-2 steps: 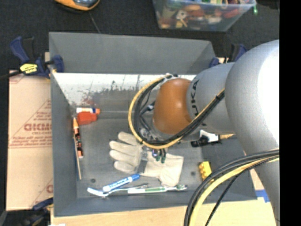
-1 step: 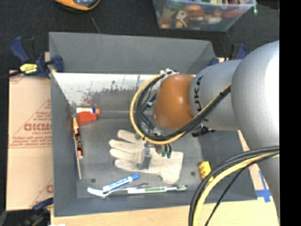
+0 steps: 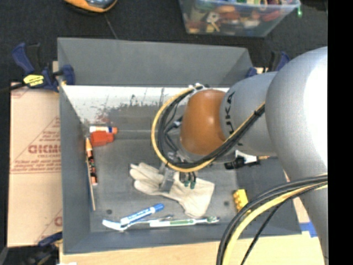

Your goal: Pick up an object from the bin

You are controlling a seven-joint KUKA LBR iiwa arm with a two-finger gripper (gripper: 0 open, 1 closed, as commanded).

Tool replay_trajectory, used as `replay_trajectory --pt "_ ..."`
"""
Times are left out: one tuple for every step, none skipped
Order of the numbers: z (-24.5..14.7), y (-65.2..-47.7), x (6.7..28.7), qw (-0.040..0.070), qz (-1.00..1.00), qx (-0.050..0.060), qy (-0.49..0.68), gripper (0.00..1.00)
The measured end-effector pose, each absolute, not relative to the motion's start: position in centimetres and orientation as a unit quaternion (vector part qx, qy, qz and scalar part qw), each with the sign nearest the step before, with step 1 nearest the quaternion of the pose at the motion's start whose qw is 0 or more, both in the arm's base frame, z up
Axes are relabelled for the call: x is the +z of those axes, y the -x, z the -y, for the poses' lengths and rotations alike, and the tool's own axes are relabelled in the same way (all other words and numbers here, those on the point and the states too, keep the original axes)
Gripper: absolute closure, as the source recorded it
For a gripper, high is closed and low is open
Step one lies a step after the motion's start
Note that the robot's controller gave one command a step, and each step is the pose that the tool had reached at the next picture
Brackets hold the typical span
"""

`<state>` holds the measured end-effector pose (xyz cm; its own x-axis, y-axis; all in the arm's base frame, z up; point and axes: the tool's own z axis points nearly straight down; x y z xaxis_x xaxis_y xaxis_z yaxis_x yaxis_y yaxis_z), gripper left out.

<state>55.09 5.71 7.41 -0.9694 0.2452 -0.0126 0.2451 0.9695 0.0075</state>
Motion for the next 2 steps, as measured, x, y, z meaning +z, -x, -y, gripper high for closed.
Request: replay_trajectory --pt "-5.7 -55.1 7.4 0.007 -0.992 0.003 -0.124 1.0" --pt "-5.6 -54.9 11.5 0.003 -0.992 0.002 -0.124 1.0"
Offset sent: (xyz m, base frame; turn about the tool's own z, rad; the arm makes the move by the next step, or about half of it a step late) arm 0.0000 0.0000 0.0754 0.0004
